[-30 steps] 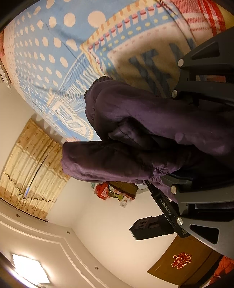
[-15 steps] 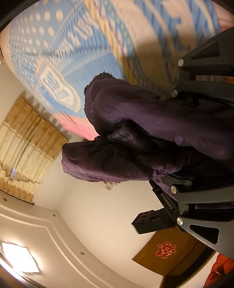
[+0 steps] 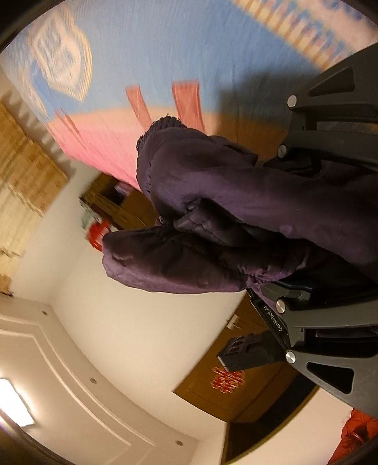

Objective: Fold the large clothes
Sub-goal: 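Lift the bundle with both grippers and carry it off the bed toward the stool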

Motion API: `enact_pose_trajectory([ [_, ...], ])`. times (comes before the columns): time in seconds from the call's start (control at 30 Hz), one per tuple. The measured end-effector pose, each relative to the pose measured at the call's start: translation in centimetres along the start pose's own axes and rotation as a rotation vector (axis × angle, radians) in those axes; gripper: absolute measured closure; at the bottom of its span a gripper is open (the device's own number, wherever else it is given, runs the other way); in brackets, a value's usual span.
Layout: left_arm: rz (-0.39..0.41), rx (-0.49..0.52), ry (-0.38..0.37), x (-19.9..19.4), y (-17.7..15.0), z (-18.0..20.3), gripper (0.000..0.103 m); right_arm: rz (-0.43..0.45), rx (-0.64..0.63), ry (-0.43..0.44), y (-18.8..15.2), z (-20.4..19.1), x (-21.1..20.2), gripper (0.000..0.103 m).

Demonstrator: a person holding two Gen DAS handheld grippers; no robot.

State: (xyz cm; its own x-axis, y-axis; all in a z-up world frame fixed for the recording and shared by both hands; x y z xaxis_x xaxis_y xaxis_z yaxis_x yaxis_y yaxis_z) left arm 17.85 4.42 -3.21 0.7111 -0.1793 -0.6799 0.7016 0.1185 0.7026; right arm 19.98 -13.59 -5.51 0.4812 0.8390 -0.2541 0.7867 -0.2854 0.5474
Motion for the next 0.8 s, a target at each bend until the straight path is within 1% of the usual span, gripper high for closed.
enact_pose_trajectory([
  [0.17, 0.056, -0.079, 0.101, -1.1, 1.9, -5.1, 0.042, -0.08, -0.026, 0.1, 1.6, -1.9, 6.7, 0.051],
  [0.2, 0.07, -0.091, 0.123, -1.4, 2.2, -6.1, 0.042, -0.099, -0.033, 0.129, 2.0, -2.4, 8.6, 0.051],
  [0.33, 0.108, -0.137, 0.208, -2.0, 3.2, -10.5, 0.042, -0.152, -0.046, 0.215, 2.5, -4.0, 14.3, 0.051],
  [0.47, 0.119, -0.181, 0.293, -1.1, 4.0, -13.8, 0.042, -0.206, -0.03, 0.296, 2.8, -3.9, 21.0, 0.051],
  [0.57, 0.101, -0.213, 0.396, 1.4, 4.1, -16.9, 0.042, -0.223, -0.025, 0.298, 2.9, -2.8, 26.0, 0.051],
  [0.6, 0.092, -0.223, 0.416, 2.0, 3.9, -17.6, 0.042, -0.236, -0.025, 0.289, 2.9, -2.1, 28.0, 0.051],
  [0.63, 0.068, -0.254, 0.438, 3.4, 3.6, -18.7, 0.042, -0.244, -0.024, 0.281, 2.6, -1.8, 29.3, 0.051],
  [0.67, 0.056, -0.281, 0.442, 4.1, 3.2, -19.2, 0.042, -0.251, -0.016, 0.258, 2.7, -0.7, 30.9, 0.051],
  [0.73, 0.054, -0.305, 0.448, 4.8, 3.1, -20.0, 0.042, -0.261, 0.006, 0.245, 3.0, 0.4, 32.6, 0.05],
  [0.8, 0.044, -0.272, 0.478, 5.7, 3.3, -19.5, 0.039, -0.271, 0.021, 0.23, 3.0, 1.8, 33.5, 0.045],
])
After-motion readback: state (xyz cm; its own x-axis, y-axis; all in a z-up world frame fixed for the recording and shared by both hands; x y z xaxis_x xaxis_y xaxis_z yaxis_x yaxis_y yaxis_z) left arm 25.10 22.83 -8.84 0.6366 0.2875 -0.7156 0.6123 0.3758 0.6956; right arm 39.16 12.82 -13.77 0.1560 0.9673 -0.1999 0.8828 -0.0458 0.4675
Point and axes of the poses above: each gripper's, at about its wrist camera, not at the fingertips, and x roughly the way its jaws point, z to its right, y to its top, the point moved 5 cm from there along x, roughly the way its jaws point, and after that the axes turned 1 degree about -z, right-handed, at the moved point
